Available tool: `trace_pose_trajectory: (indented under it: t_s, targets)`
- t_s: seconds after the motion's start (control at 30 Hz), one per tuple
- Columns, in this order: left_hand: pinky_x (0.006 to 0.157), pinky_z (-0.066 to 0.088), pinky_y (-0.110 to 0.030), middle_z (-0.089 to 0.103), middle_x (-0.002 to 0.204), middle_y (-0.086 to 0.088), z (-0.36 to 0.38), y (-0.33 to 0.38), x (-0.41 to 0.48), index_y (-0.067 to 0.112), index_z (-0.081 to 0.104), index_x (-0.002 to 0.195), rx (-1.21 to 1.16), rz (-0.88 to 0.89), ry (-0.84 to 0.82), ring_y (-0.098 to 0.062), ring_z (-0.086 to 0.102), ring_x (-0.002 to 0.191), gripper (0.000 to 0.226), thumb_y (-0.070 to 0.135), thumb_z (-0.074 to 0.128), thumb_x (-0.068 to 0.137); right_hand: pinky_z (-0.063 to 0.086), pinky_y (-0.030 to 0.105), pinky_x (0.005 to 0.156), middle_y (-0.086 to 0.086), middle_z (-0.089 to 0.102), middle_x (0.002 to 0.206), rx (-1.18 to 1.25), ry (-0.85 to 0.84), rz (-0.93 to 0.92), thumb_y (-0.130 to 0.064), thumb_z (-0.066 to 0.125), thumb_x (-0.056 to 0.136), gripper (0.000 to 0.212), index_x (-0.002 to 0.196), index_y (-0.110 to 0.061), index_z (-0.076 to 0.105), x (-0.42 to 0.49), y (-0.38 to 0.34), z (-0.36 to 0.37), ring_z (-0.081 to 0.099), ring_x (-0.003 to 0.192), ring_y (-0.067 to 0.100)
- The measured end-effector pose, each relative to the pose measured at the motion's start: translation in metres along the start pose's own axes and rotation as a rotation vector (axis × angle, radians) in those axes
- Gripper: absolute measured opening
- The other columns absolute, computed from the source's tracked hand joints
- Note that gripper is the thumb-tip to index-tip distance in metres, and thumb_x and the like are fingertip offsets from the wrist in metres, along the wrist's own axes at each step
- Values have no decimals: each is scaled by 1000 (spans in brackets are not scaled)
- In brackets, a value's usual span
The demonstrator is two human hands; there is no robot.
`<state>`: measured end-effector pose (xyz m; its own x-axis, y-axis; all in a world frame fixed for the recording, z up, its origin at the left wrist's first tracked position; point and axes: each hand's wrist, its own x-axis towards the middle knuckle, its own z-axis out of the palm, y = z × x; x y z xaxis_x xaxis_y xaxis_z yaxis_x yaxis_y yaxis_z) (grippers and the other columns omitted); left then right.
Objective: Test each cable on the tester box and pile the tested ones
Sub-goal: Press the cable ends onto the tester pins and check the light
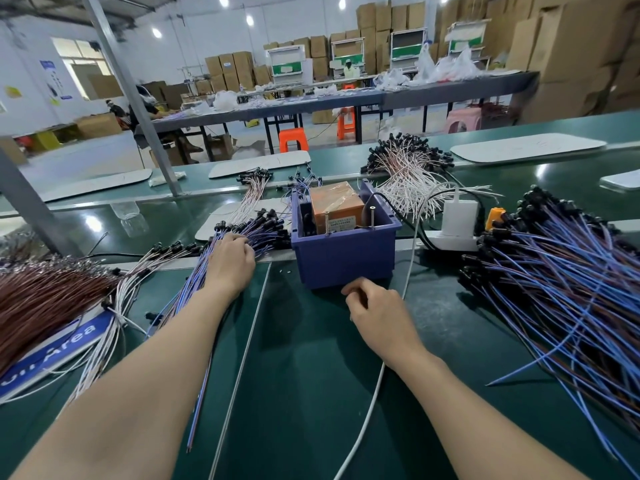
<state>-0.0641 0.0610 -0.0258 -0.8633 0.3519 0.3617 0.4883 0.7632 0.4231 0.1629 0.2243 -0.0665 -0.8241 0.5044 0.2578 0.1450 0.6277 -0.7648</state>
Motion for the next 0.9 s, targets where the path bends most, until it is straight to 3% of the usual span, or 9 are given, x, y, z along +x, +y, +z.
trace_pose_trajectory:
  t_s: [0.2,0.4,0.5,0.57,0.67,0.77,0.87,0.9]
  targets:
    - [100,42,-33,63,122,-18,-21,10,-3,0,70,116,-323,-103,328,-32,60,111,27,9,49,102,55,38,62,-3,67,66,17,15,9,-26,47,100,19,102,-28,66,0,-2,-2,64,60,15]
    - [98,54,-36,64,107,-6,-81,57,3,5,58,122,-703,-126,554,-22,65,104,22,4,54,101,53,35,60,-3,67,65,41,24,14,-26,47,101,20,102,-29,67,-1,-3,-2,60,55,12]
    - [85,57,-31,64,97,1,-126,101,-13,20,57,113,-822,121,727,-9,65,89,13,16,57,101,49,28,59,-10,68,77,67,67,-10,-24,48,101,20,108,-30,66,-3,-3,-2,57,59,6]
    - [72,53,-18,64,91,10,-144,131,-38,30,56,104,-801,362,785,3,61,79,10,23,61,99,48,24,66,-18,64,94,59,259,-72,-22,49,101,23,118,-32,61,-7,-5,-6,59,75,2]
    - [65,46,-11,62,80,14,-129,158,-82,39,51,94,-724,486,649,2,58,71,15,31,63,98,51,25,78,-6,51,115,109,665,-204,-13,52,98,38,134,-22,45,-15,-6,-18,56,93,9]
    - [58,38,-10,51,67,13,-79,163,-121,28,54,87,-538,477,477,0,50,61,16,27,67,96,43,40,106,19,42,137,-26,964,-298,-6,59,93,56,144,-3,35,-15,0,-37,46,125,32]
    - [57,42,-12,52,73,14,-31,160,-144,19,60,86,-350,566,377,1,50,60,14,20,71,94,35,55,113,20,34,144,-205,997,-365,-21,60,92,62,146,-6,32,-12,1,-46,38,135,37]
    - [55,48,-21,55,77,11,-19,160,-147,18,61,87,-302,650,341,-3,53,60,13,21,69,96,30,57,116,20,34,144,-245,955,-395,-28,58,94,60,145,-7,34,-12,1,-46,37,137,37]
